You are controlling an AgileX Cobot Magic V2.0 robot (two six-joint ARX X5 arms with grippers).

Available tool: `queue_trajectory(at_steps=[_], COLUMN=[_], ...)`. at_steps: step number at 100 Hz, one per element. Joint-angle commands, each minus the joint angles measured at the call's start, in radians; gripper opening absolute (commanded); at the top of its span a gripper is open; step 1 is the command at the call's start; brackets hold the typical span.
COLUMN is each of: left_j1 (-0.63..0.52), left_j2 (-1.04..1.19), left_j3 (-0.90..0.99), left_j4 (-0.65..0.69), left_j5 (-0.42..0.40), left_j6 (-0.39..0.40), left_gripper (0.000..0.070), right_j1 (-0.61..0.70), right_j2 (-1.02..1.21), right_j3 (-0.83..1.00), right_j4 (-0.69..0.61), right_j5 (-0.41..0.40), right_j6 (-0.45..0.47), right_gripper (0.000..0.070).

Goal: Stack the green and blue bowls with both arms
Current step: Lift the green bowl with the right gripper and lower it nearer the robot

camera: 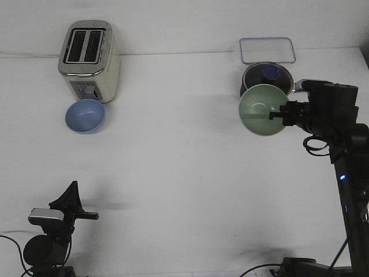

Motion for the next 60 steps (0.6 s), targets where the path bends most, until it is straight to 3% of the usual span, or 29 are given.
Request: queue_trajectory(at_steps=[1, 13, 28, 60], left_j1=[0.002, 0.002, 0.002, 0.002], left_j2=[-0.001, -0.001, -0.001, -0.001], left_j3=[-0.019, -0.019, -0.019, -0.019], left_j4=[0.010, 0.010, 0.010, 0.010], left_j5=[0.003, 0.003, 0.003, 0.003], left_j6=[-0.001, -0.001, -0.001, -0.001], left_gripper=[0.0015, 0.0015, 0.0015, 0.0015], right_j1=[0.045, 0.183, 0.385, 0.666], right_j2=[-0.021, -0.083, -0.110, -0.050], right_j3=[-0.012, -0.089, -0.227, -0.478], right_j4=[-0.027, -0.047, -0.010, 0.203], right_j5=[-0.006, -0.003, 0.058, 0.084], right_j6=[0.019, 0.042, 0.093, 0.209], right_gripper=[0.0000, 0.0000, 0.0000, 0.0000])
